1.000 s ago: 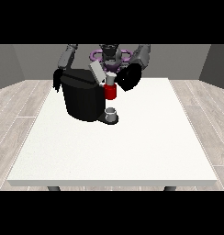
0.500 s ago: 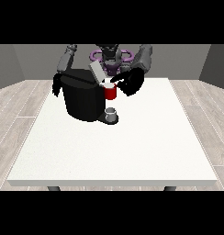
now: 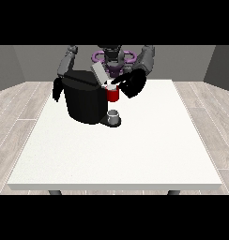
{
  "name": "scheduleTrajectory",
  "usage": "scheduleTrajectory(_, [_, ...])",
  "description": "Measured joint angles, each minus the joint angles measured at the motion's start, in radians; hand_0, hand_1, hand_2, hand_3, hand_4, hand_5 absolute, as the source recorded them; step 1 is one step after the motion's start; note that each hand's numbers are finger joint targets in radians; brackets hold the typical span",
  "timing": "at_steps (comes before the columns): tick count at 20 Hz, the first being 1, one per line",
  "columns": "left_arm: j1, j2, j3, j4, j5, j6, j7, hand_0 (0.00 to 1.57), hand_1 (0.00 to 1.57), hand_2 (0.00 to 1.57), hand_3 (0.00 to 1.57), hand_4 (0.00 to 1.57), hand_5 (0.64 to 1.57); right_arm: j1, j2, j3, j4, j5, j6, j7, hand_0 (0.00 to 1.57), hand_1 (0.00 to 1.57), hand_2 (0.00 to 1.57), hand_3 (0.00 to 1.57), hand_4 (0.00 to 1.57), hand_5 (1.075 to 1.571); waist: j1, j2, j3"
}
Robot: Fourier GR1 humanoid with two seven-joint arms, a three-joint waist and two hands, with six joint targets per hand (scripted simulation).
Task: Insert the coffee pod into the coffee machine and close the lid
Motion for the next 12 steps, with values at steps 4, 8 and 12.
scheduleTrajectory(4, [0.020, -0.044, 0.009, -0.009, 0.029, 0.014, -0.029, 0.00, 0.00, 0.00, 0.00, 0.00, 1.571, -0.009, -0.017, -0.024, 0.034, -0.015, 0.011, -0.001, 0.00, 0.00, 0.00, 0.00, 0.29, 1.571, 0.024, -0.011, -0.0005])
scheduleTrajectory(8, [0.085, -0.132, 0.003, -0.054, 0.076, 0.007, -0.092, 0.00, 0.00, 0.00, 0.00, 0.00, 1.571, 0.020, -0.038, -0.072, 0.105, -0.040, 0.022, -0.050, 0.00, 0.00, 0.00, 0.00, 0.34, 1.571, 0.090, -0.046, -0.0007])
scheduleTrajectory(12, [0.218, -0.226, -0.009, -0.090, 0.128, -0.022, -0.154, 0.00, 0.00, 0.00, 0.00, 0.00, 1.571, 0.088, -0.071, -0.116, 0.178, -0.064, 0.047, -0.071, 0.00, 0.00, 0.00, 0.00, 0.24, 1.571, 0.178, -0.132, -0.0005])
